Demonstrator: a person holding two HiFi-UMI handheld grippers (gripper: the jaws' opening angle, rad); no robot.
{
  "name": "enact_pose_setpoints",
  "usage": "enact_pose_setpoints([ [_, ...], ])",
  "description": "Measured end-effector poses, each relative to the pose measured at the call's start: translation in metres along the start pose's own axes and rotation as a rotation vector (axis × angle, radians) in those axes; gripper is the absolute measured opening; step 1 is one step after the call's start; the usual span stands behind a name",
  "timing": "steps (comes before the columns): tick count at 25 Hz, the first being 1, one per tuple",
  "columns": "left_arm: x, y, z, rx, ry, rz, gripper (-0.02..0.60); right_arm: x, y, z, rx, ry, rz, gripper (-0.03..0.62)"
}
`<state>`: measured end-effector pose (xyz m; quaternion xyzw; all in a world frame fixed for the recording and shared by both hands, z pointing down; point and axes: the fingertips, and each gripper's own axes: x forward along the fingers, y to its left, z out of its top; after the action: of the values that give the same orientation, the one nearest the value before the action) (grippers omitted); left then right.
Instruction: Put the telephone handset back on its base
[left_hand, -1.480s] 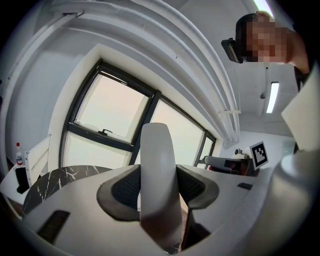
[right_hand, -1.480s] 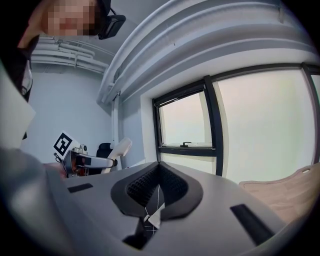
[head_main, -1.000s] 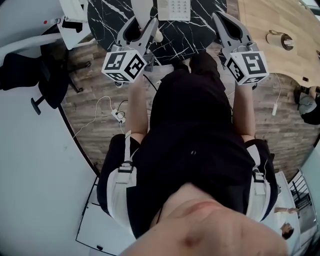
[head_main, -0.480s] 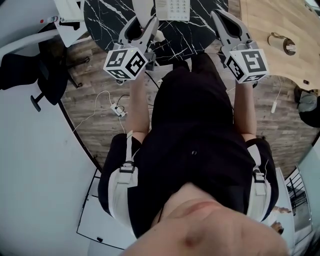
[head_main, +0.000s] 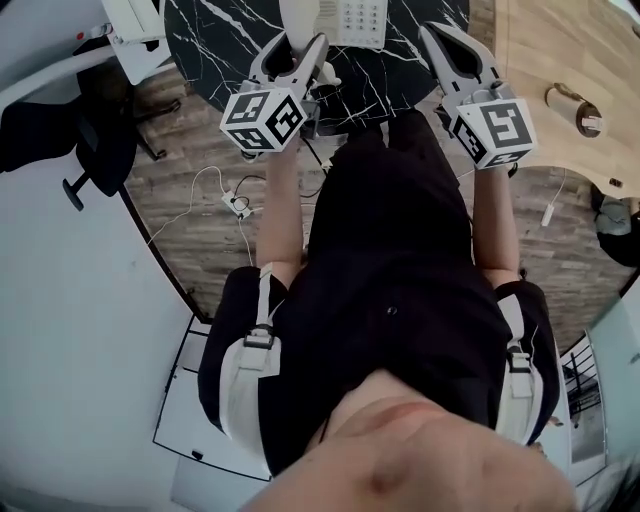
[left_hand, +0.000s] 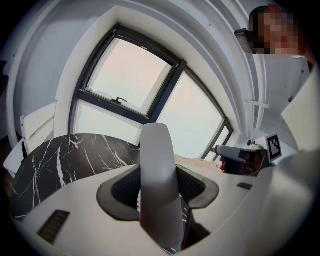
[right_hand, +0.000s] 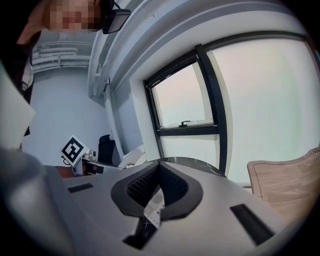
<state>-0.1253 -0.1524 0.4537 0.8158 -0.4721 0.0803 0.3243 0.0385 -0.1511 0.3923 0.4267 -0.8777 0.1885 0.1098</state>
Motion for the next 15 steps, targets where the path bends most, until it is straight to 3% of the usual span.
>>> enact_pose_setpoints([
  [8, 0.036, 0.02, -0.029, -0.032, 0.091, 0.042, 0.225, 0.023, -0.027, -0.018, 0.042, 0.052, 0.013, 0.029],
  [15, 0.07, 0.045, -0.054, 0.053, 0.183, 0.09, 0.225, 0.038, -0.041, -0.026, 0.054, 0.083, 0.03, 0.029],
])
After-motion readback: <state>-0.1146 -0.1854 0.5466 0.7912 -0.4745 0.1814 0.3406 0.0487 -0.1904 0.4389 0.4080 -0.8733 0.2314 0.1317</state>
